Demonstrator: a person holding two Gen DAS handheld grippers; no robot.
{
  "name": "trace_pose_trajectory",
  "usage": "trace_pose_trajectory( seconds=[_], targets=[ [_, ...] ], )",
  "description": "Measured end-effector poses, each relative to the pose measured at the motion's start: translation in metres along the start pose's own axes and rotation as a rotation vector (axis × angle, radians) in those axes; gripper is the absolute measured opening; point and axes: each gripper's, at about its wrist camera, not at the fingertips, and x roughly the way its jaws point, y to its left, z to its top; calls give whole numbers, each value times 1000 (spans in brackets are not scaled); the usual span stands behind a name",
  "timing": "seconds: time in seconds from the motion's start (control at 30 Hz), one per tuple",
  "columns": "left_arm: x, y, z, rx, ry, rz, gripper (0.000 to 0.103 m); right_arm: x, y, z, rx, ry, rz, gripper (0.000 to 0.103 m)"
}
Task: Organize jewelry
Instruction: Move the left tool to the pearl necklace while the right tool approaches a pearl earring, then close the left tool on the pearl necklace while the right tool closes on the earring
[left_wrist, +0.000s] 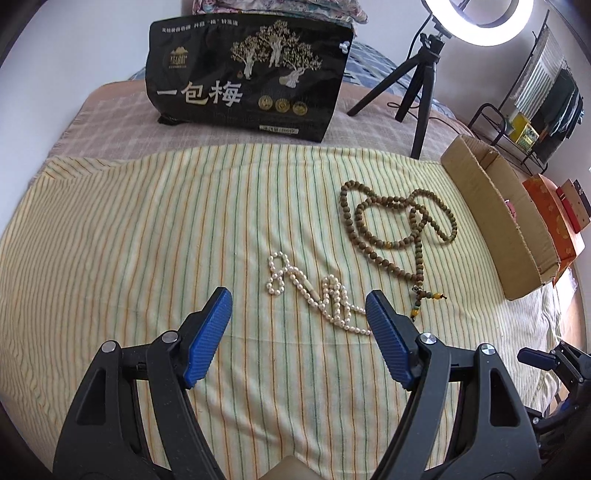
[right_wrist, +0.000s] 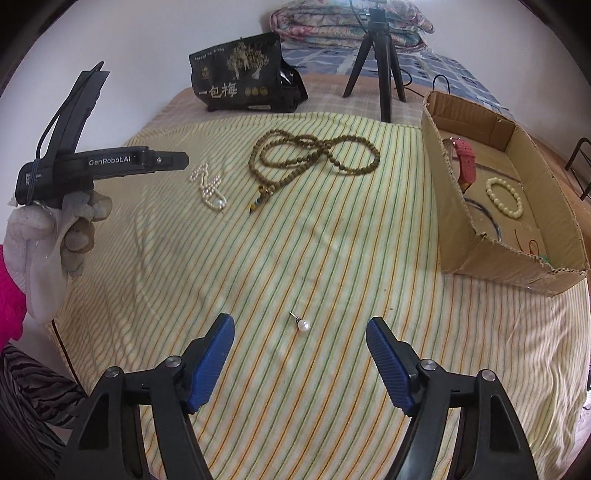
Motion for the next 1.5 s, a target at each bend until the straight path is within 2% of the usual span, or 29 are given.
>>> trace_pose_trajectory(
  seconds=[0.13, 0.23, 0.63, 0.8, 0.93, 1.07, 1.17, 1.33, 1.5],
  targets=[
    [10, -5, -2, 7, 19, 4, 77, 7, 1, -1, -9, 17, -10, 71],
    [18, -9, -3, 11, 36, 4, 70, 10, 1, -2, -18, 22, -23, 70],
    [41, -18, -4, 31, 55, 43, 68, 20, 6, -5, -66, 31, -68, 62],
    [44, -21, -5, 39, 47, 81, 58, 23, 4, -4, -64, 38, -64, 58],
    [44, -24, -5, 60, 36, 98, 46, 28, 5, -7, -72, 49, -63, 54],
    [44, -26, -6, 70, 33, 104, 34, 30, 7, -6, -79, 51, -55, 45],
    [44, -26, -6, 73, 34, 100, 30, 30, 7, -5, -78, 52, -45, 38],
    [43, -30, -7, 90, 32, 97, 18, 31, 9, -5, -82, 57, -31, 27],
    [44, -34, -7, 101, 30, 98, 10, 32, 12, -6, -88, 60, -14, 9]
  ],
)
